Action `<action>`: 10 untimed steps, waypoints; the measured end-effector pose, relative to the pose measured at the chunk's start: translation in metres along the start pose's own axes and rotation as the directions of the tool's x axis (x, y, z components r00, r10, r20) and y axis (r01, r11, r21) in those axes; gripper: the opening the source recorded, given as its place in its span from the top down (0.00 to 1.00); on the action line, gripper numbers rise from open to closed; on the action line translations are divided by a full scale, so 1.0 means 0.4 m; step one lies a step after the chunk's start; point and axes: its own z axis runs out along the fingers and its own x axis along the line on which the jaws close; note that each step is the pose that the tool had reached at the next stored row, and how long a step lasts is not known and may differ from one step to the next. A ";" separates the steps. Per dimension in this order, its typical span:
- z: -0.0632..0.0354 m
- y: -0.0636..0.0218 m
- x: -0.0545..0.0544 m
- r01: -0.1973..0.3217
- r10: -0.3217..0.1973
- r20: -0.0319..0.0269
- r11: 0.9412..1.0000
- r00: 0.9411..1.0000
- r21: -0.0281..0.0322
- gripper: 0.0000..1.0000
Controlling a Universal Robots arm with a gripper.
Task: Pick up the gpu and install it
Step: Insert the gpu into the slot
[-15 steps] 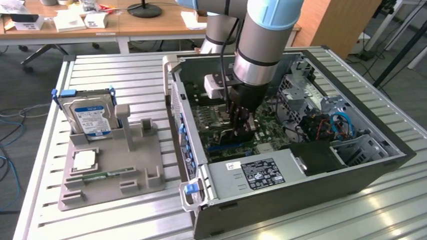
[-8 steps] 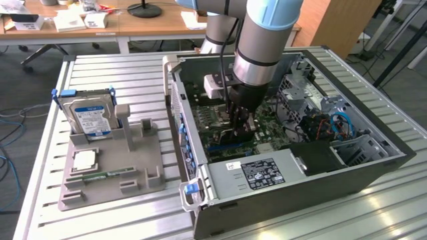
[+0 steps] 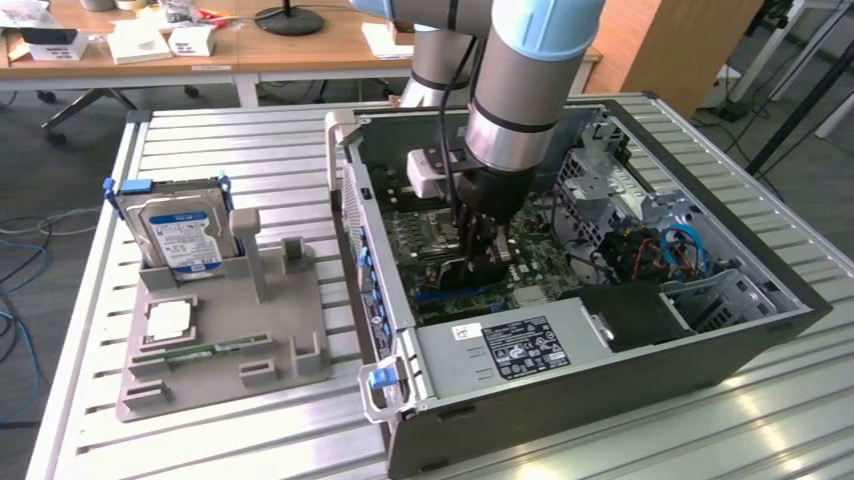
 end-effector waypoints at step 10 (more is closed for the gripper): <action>0.003 0.001 0.000 0.000 0.000 0.000 1.000 1.000 0.002 0.74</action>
